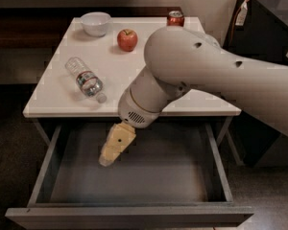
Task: Place water bottle into top drawer
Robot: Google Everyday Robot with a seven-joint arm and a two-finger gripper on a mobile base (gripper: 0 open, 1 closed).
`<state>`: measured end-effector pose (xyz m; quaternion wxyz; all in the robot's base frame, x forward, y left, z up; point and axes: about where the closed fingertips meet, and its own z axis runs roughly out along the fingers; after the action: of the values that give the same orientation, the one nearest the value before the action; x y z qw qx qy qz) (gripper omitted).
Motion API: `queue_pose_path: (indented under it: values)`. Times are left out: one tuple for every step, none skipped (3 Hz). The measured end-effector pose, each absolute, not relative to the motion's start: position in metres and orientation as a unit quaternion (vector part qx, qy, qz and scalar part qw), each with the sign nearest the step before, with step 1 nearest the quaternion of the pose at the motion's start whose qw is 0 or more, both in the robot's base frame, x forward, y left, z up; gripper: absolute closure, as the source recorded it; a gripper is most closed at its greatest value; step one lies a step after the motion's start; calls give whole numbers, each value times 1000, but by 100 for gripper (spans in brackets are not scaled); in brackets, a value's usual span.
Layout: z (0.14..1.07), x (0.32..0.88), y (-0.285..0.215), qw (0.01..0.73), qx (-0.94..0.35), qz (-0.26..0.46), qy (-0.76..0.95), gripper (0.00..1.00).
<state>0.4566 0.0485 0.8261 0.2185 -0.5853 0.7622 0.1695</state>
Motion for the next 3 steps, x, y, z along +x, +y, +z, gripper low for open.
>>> queue_pose_path:
  values:
    - [843, 470, 68, 206, -560, 155, 788, 0]
    - [851, 485, 78, 199, -540, 146, 805, 0]
    - [861, 513, 76, 198, -505, 121, 831, 0]
